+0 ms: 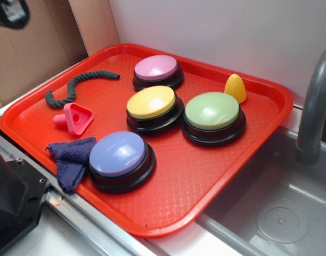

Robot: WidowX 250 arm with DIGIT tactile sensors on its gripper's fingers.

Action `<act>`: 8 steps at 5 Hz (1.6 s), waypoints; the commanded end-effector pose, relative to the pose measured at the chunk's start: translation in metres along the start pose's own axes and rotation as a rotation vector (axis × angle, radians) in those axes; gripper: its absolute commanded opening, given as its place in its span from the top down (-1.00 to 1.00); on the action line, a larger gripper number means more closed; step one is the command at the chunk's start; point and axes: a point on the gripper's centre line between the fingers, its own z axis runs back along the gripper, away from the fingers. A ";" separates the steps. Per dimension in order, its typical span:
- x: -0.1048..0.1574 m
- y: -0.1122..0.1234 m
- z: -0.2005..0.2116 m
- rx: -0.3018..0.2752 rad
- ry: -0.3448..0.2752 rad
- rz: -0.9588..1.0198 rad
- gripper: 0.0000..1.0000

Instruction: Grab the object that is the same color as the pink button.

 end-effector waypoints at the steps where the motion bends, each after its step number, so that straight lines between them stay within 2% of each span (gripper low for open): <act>1: 0.015 0.017 -0.052 0.032 -0.024 0.266 -1.00; 2: 0.016 0.022 -0.082 0.074 -0.044 0.390 -1.00; 3: 0.015 0.030 -0.107 0.086 -0.038 0.448 -1.00; 4: 0.021 0.044 -0.133 0.118 -0.067 0.550 -1.00; 6: 0.046 0.064 -0.168 0.119 -0.093 0.617 -1.00; 7: 0.057 0.069 -0.188 0.111 -0.080 0.610 -1.00; 8: 0.067 0.072 -0.199 0.145 -0.063 0.614 -1.00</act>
